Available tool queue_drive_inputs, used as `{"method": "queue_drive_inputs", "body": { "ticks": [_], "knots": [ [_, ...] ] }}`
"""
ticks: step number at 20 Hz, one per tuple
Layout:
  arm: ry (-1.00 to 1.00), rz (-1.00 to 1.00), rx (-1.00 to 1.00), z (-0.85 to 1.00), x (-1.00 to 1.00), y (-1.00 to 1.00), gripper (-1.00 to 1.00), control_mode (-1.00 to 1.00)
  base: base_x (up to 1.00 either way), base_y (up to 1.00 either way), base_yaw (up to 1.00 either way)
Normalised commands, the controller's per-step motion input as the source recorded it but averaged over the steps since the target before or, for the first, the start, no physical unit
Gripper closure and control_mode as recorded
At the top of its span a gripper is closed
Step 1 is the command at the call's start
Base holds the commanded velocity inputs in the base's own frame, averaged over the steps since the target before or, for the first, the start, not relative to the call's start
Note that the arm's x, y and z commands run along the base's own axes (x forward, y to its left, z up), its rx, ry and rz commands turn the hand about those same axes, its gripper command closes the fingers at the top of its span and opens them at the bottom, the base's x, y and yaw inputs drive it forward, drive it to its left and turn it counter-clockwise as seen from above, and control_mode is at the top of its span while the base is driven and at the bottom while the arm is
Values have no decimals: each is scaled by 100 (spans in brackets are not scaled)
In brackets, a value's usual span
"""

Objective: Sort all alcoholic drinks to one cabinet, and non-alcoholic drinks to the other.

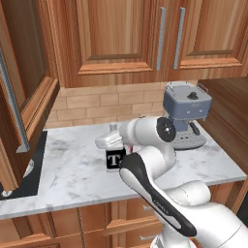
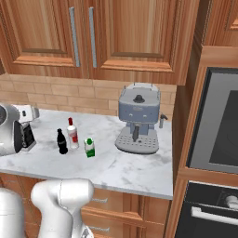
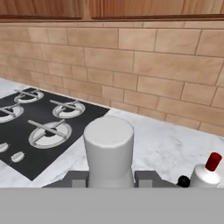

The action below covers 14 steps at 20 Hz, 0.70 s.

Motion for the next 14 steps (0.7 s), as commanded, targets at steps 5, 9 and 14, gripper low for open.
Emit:
{"method": "queue_drive_inputs", "body": {
  "ticks": [5, 9, 14],
  "knots": [
    [-5, 0, 0, 31, -23, -6, 100, -100, 0, 0, 0],
    [0, 0, 0, 1, 0, 0, 100, -100, 0, 0, 0],
    [-5, 0, 0, 0, -16, 1, 100, -100, 0, 0, 0]
  ]
}}
